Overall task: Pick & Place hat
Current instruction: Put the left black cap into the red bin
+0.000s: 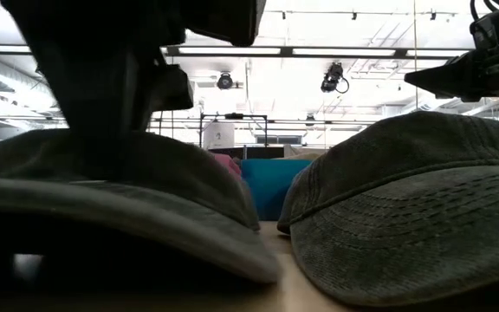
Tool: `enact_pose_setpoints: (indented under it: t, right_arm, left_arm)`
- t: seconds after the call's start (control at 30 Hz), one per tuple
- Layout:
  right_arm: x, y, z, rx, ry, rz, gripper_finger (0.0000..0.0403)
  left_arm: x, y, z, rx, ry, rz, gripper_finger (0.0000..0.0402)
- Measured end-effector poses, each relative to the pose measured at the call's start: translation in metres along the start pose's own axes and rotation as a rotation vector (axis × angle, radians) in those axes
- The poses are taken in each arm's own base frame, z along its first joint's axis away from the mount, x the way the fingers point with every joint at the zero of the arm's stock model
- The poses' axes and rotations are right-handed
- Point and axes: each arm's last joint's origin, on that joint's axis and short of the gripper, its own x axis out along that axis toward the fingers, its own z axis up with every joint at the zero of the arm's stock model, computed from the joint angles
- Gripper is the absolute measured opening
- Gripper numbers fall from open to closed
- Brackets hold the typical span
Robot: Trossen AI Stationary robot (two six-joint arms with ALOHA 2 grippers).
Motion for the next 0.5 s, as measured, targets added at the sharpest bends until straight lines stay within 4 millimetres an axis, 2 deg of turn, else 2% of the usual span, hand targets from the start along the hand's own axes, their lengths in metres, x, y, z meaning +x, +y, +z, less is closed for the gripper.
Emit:
enact_pose_setpoints:
  t: [0.1,0.3,0.5]
  right_arm:
    - [0.0,0.0,0.0,0.0,0.0,0.0,0.0013]
    - [0.0,0.0,0.0,0.0,0.0,0.0,0.0013]
    - [0.0,0.0,0.0,0.0,0.0,0.0,0.0013]
  left_arm:
    - [0.0,-0.001,-0.002,0.019,0.035,-0.027,0.0015]
    - [-0.001,-0.001,-0.004,0.06,0.061,-0.034,0.0008]
    - [-0.016,-0.007,0.002,0.153,0.029,-0.01,0.0007]
